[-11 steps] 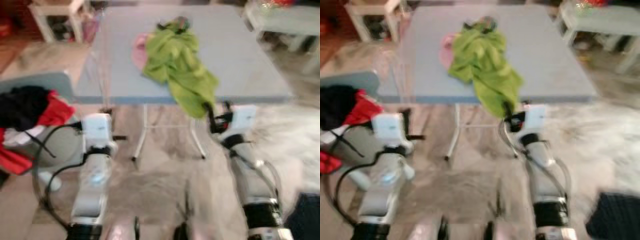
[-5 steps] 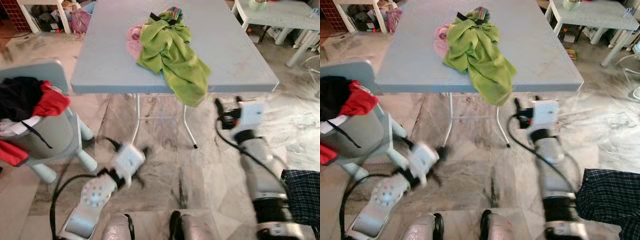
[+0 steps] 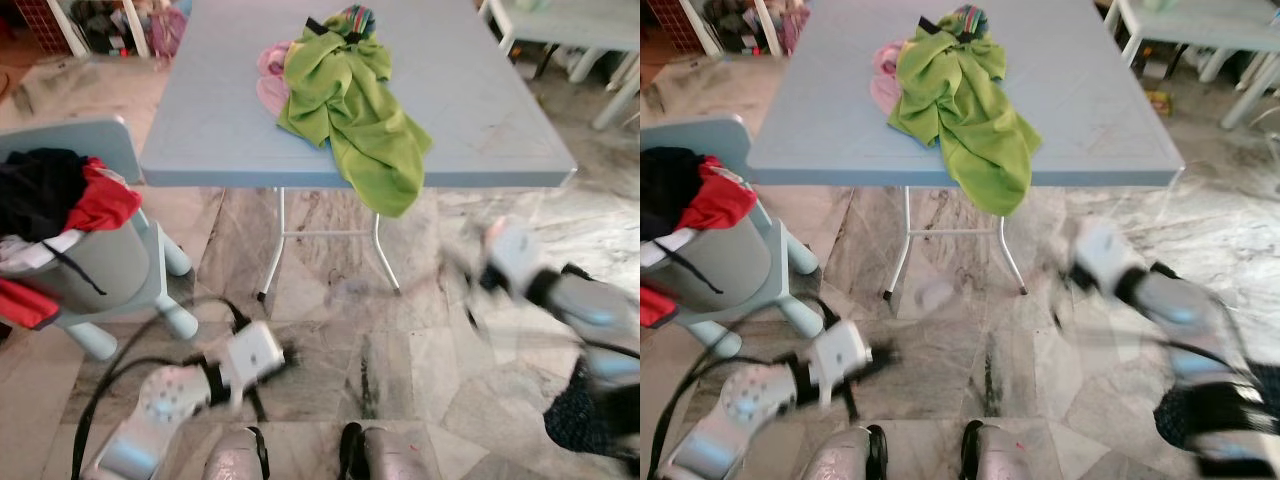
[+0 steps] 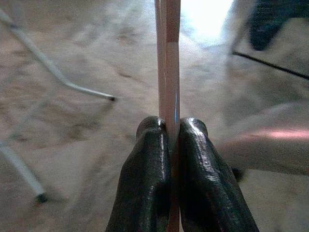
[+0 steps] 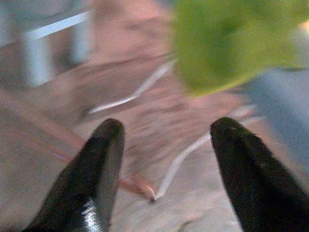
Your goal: Hang hanger
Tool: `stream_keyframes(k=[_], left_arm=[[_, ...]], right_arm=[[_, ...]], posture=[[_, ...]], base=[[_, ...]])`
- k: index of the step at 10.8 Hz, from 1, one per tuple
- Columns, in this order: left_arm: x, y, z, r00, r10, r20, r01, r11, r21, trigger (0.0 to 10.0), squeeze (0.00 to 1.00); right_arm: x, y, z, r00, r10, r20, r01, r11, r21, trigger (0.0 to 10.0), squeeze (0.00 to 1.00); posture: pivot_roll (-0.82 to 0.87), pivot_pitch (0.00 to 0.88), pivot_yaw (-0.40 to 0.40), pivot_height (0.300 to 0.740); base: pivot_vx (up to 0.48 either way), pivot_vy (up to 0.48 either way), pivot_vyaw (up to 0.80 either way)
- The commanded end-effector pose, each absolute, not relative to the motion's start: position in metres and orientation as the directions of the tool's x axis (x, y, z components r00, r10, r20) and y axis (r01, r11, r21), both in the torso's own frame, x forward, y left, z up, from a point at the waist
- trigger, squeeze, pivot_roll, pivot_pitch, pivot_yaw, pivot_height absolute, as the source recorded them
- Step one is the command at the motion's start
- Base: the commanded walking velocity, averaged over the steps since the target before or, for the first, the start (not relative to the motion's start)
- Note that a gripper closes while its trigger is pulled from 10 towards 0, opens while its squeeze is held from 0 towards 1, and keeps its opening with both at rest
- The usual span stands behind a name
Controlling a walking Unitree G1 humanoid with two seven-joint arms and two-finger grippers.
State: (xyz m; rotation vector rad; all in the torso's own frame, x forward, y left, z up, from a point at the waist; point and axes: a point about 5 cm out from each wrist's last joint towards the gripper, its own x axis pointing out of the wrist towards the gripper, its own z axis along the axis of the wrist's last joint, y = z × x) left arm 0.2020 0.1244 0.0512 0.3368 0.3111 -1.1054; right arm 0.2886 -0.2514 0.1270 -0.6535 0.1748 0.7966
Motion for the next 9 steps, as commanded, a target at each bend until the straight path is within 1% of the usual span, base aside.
stream_keyframes(k=[1,2,3,4,5,6,7,8,9], left_arm=[[0.198,0.12,0.053,0.373,-0.834,-0.406,0.925,0.369,0.091,10.0,0.0],[0.198,0.119,0.054,0.356,-0.843,-0.404,0.932,0.353,0.085,10.0,0.0],[0.198,0.119,0.053,0.335,-0.848,-0.411,0.939,0.337,0.069,10.0,0.0],[0.196,0.122,0.046,0.286,-0.839,-0.463,0.955,0.291,0.063,10.0,0.0],[0.195,0.125,0.041,0.27,-0.831,-0.487,0.959,0.276,0.06,10.0,0.0],[0.194,0.127,0.035,0.272,-0.828,-0.491,0.96,0.273,0.071,10.0,0.0],[0.195,0.126,0.031,0.267,-0.832,-0.486,0.96,0.273,0.06,10.0,0.0],[0.194,0.125,0.029,0.258,-0.835,-0.485,0.962,0.266,0.053,10.0,0.0],[0.195,0.125,0.028,0.248,-0.837,-0.487,0.966,0.255,0.053,10.0,0.0]], right_arm=[[0.283,-0.252,0.125,0.619,0.647,-0.446,-0.779,0.431,-0.455,10.0,1.0],[0.275,-0.257,0.122,0.517,0.655,-0.551,-0.849,0.314,-0.424,10.0,1.0],[0.267,-0.258,0.119,0.388,0.673,-0.629,-0.919,0.234,-0.316,10.0,0.85],[0.258,-0.262,0.116,0.212,0.663,-0.717,-0.976,0.113,-0.184,10.0,0.28],[0.258,-0.263,0.118,0.182,0.652,-0.736,-0.982,0.082,-0.17,10.0,0.21],[0.259,-0.258,0.12,0.169,0.67,-0.723,-0.984,0.071,-0.164,10.0,0.0],[0.261,-0.245,0.116,0.179,0.7,-0.691,-0.98,0.063,-0.19,10.0,0.0],[0.26,-0.237,0.111,0.164,0.719,-0.675,-0.983,0.059,-0.176,10.0,0.0],[0.257,-0.23,0.105,0.141,0.736,-0.662,-0.987,0.049,-0.154,9.5,0.0]], posture=[[0.02,0.17,-0.019,0.74],[0.01,0.172,-0.014,0.74],[0.01,0.172,-0.009,0.74],[0.02,0.171,-0.008,0.74],[0.02,0.171,-0.008,0.74],[0.01,0.17,-0.01,0.74],[0.01,0.17,-0.012,0.74],[0.01,0.169,-0.01,0.74],[0.01,0.169,-0.007,0.74]], base=[[0.0,0.0,0.0],[0.0,0.0,0.0],[0.0,0.0,0.0],[0.0,0.0,0.0],[0.0,0.0,0.0],[0.0,0.0,0.0],[0.0,0.0,0.0],[0.0,0.0,0.0],[0.0,0.0,0.0]])
